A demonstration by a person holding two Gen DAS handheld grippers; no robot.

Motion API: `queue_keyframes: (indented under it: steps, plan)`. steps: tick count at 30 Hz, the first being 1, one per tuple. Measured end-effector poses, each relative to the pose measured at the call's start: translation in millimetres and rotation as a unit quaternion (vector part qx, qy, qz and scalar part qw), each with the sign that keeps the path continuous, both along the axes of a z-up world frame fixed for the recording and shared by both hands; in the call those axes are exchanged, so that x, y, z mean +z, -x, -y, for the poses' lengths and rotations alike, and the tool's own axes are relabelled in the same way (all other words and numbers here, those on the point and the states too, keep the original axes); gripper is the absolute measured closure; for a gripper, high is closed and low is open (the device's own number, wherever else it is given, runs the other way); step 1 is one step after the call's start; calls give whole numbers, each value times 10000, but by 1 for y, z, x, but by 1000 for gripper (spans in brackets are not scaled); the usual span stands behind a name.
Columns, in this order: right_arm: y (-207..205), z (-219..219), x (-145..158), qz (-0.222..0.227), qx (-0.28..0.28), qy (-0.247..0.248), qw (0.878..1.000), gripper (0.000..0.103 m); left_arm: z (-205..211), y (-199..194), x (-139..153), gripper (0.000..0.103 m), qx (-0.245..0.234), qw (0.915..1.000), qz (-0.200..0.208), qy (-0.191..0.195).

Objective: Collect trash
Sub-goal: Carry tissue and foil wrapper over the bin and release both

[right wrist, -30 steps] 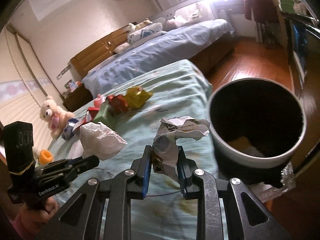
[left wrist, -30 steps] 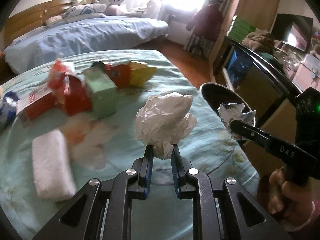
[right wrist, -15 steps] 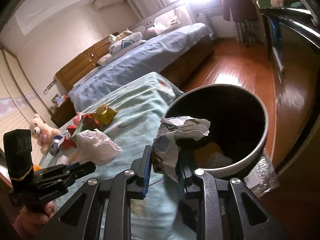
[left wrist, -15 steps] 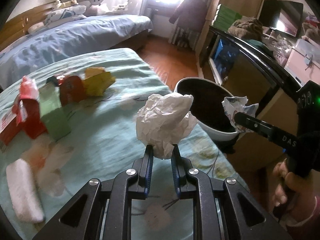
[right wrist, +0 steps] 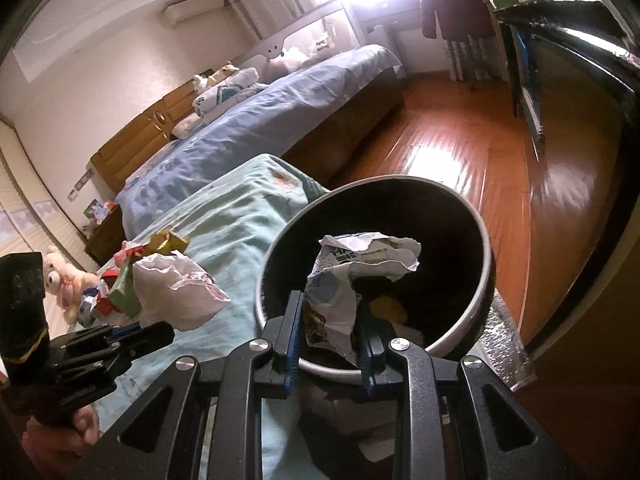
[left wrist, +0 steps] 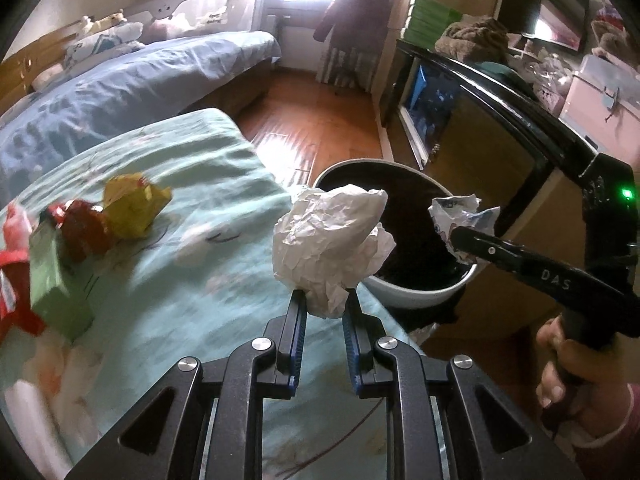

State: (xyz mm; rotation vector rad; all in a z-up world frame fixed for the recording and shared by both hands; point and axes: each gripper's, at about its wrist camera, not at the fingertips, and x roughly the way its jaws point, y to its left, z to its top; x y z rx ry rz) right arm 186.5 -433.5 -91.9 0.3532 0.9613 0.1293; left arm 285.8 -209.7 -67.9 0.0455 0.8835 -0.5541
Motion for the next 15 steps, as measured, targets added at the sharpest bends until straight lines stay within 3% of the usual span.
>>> queue_keyframes:
  steps: [15]
  plan:
    - [-20,20,-9,-126,-112,59,9998,76,44,-26,-9,85,-206,9997,-87,-86]
